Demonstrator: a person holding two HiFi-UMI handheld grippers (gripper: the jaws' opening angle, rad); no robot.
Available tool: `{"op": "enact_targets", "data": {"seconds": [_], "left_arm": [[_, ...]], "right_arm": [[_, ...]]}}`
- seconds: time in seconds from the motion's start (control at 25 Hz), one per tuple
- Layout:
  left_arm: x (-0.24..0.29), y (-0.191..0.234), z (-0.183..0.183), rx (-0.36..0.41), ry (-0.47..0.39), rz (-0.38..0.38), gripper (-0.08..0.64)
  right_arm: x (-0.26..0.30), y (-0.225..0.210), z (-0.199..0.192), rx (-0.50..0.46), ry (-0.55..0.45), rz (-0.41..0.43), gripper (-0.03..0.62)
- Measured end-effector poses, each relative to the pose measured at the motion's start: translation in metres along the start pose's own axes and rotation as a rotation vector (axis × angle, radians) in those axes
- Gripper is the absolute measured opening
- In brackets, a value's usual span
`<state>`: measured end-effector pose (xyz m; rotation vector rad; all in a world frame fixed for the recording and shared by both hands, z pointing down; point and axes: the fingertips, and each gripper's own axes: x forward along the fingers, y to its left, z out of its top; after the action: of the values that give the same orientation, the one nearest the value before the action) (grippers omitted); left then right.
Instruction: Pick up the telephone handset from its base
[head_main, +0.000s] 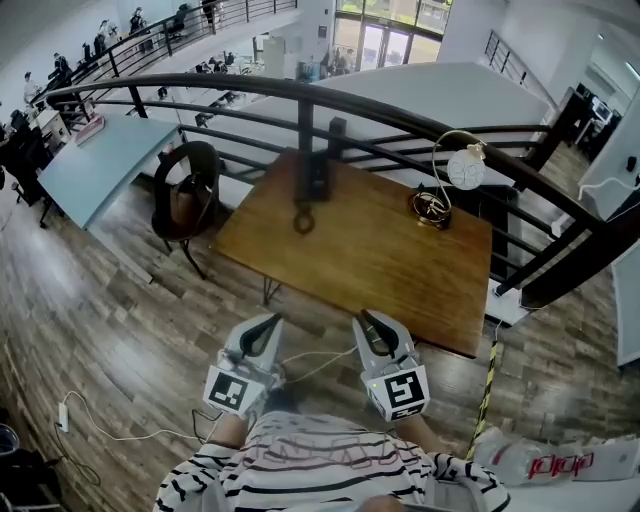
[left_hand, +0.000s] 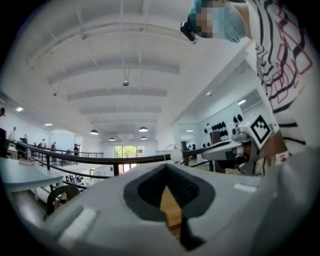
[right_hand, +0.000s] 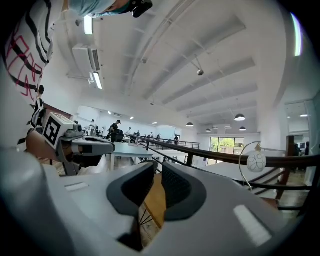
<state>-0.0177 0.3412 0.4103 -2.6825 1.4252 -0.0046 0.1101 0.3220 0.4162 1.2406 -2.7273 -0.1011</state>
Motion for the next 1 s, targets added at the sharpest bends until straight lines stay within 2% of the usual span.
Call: {"op": "enact_targets", "data": {"seconds": [0.08, 0.16, 0.2, 0.6, 1.0], "left_arm": [[0.009, 0.017, -0.003, -0.022, 0.012, -0.016, 0.020], [0.018, 0.039, -0.005, -0.034, 0.011, -0.023, 0.125], [0.022, 0.052, -0.006, -0.036, 0.009, -0.025, 0.132], [0.057, 0.173, -0.022, -0.065, 0.030, -0.096, 0.140], [0.082, 0.261, -0.050, -0.079, 0.078, -0.205, 0.166]], "right_arm": [[0.019, -0.004, 0.002, 0.003, 0.002, -0.008, 0.070], [0.041, -0.009, 0.003, 0.005, 0.009, -0.019, 0.109], [0.053, -0.011, 0.004, 0.009, 0.012, -0.028, 0.119], [0.169, -0.017, 0.015, 0.066, 0.039, -0.123, 0.179], [0.254, -0.016, 0.024, 0.092, 0.057, -0.215, 0.183]]}}
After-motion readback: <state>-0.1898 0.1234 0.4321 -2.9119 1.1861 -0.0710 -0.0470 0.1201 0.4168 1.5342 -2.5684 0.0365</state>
